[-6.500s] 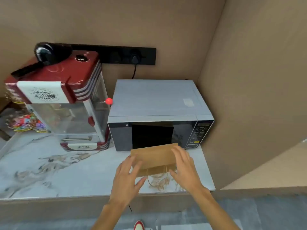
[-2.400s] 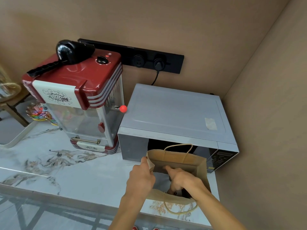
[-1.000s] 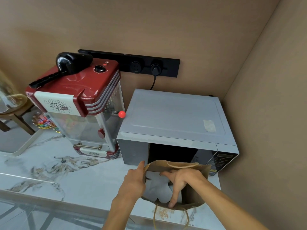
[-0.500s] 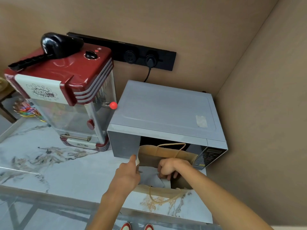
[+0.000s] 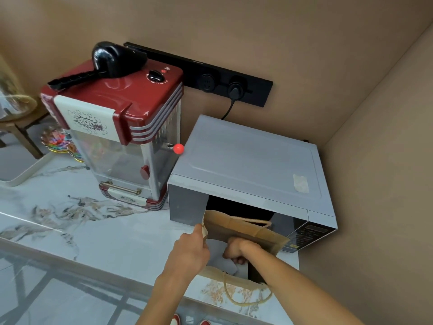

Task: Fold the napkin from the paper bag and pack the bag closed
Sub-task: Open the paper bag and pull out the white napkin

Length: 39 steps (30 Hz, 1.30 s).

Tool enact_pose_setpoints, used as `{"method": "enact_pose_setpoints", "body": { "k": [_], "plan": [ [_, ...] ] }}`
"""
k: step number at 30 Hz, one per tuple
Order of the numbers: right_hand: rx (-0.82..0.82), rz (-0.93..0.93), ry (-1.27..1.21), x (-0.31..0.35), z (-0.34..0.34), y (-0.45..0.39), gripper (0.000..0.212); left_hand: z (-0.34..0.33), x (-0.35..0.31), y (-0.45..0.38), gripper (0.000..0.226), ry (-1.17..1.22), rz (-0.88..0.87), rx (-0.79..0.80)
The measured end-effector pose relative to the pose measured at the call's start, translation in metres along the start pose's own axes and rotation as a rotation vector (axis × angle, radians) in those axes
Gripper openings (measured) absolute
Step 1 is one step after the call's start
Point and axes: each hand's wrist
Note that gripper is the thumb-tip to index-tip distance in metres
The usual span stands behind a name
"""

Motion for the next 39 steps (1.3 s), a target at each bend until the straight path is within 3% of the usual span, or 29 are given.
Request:
{"method": "enact_pose_setpoints", "body": {
  "k": [8, 11, 14, 17, 20, 31, 39],
  "plan": [
    [-0.086, 0.045, -0.079, -0.006, -0.004, 0.001, 0.028, 0.003, -0.001, 0.006, 0.044, 0.03, 0.016, -0.017],
    [-0.161, 0.089, -0.012, -0.005, -0.005, 0.01, 0.009, 0.005, -0.002, 0.009, 0.044, 0.013, 0.011, -0.023],
    [-0.233, 0.148, 0.014, -0.006, -0.004, 0.026, 0.02, 0.006, -0.004, 0.009, 0.044, 0.004, 0.009, -0.015],
    [-0.264, 0.216, -0.027, -0.012, -0.001, 0.045, 0.013, 0.007, -0.007, 0.01, 0.046, -0.006, 0.022, -0.014],
    [-0.313, 0.321, -0.145, -0.019, 0.004, 0.07, 0.033, 0.006, -0.009, 0.01, 0.049, -0.017, 0.041, 0.001],
    [-0.55, 0.558, -0.553, -0.047, 0.014, 0.154, 0.032, 0.015, -0.018, 0.011, 0.036, 0.115, 0.0, 0.039],
    [-0.544, 0.743, -1.073, -0.072, 0.021, 0.216, 0.029, 0.032, -0.03, 0.019, 0.041, 0.172, -0.035, -0.027]
  ]
}}
Point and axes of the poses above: each hand's wrist, its own y-axis away from the middle knuckle, its own z-axis out of the back of the hand, x = y × z, and after that the axes turned 2 degrees about z, right-handed
